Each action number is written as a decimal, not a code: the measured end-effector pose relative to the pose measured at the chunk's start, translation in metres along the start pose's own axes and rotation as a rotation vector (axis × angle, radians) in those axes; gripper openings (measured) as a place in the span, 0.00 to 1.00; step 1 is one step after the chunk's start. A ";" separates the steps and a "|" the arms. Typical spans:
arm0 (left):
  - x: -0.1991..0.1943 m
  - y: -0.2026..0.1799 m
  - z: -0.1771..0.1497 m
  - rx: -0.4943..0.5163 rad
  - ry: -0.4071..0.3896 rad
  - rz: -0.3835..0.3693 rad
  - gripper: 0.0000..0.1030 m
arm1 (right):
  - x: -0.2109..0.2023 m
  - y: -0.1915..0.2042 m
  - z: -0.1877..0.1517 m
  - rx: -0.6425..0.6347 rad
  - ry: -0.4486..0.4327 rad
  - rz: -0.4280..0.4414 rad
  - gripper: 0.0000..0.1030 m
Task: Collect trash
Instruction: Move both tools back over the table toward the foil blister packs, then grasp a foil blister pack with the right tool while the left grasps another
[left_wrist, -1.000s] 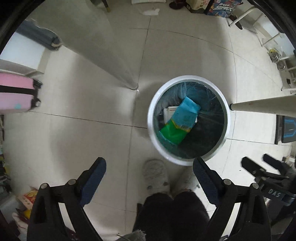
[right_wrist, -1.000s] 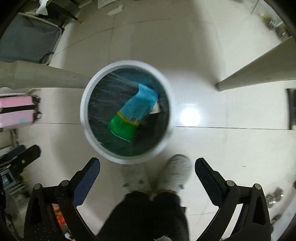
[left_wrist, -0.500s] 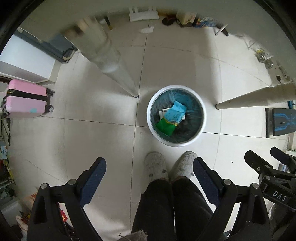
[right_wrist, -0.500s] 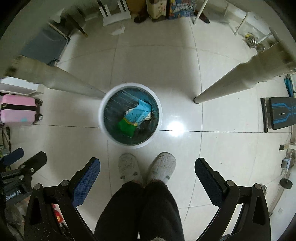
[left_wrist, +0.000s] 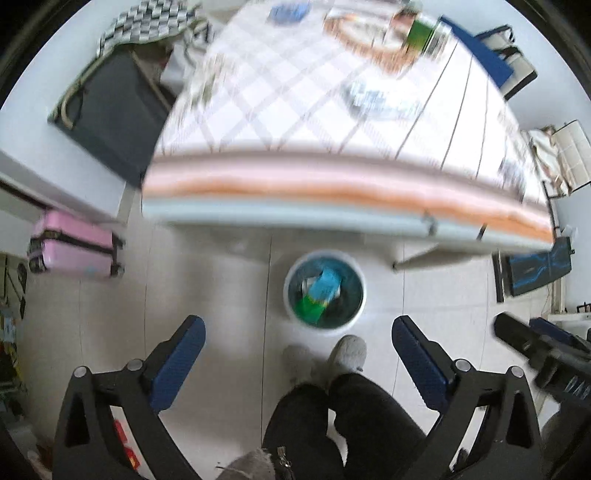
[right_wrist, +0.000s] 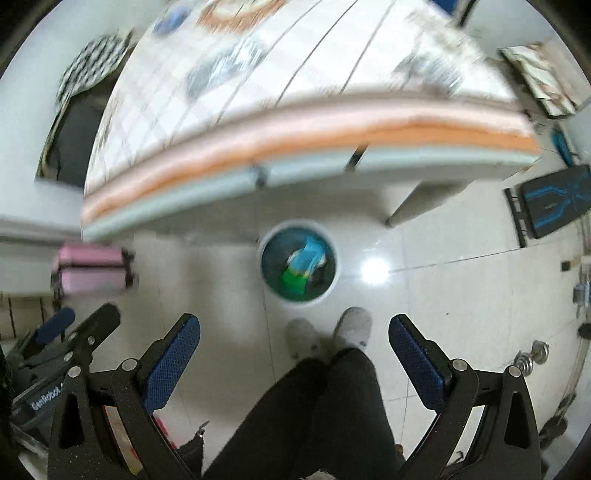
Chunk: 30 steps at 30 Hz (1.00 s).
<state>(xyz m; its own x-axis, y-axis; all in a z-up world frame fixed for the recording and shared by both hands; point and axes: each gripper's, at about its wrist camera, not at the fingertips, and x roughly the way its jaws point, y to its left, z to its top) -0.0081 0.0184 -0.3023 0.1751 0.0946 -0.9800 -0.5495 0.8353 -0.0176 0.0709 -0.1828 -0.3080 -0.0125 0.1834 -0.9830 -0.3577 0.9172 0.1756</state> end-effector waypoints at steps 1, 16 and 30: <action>-0.002 -0.003 0.009 0.007 -0.019 0.005 1.00 | -0.013 -0.008 0.014 0.017 -0.023 0.001 1.00; 0.069 -0.110 0.144 0.305 -0.058 0.285 1.00 | 0.045 -0.097 0.204 -0.486 0.190 -0.383 1.00; 0.102 -0.136 0.199 0.791 -0.020 0.328 1.00 | 0.065 -0.119 0.254 -0.136 0.199 -0.073 0.60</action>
<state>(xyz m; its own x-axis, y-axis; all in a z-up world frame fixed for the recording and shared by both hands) 0.2472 0.0225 -0.3603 0.1249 0.4007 -0.9076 0.1553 0.8956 0.4168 0.3498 -0.1904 -0.3795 -0.1612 0.0327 -0.9864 -0.4867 0.8668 0.1083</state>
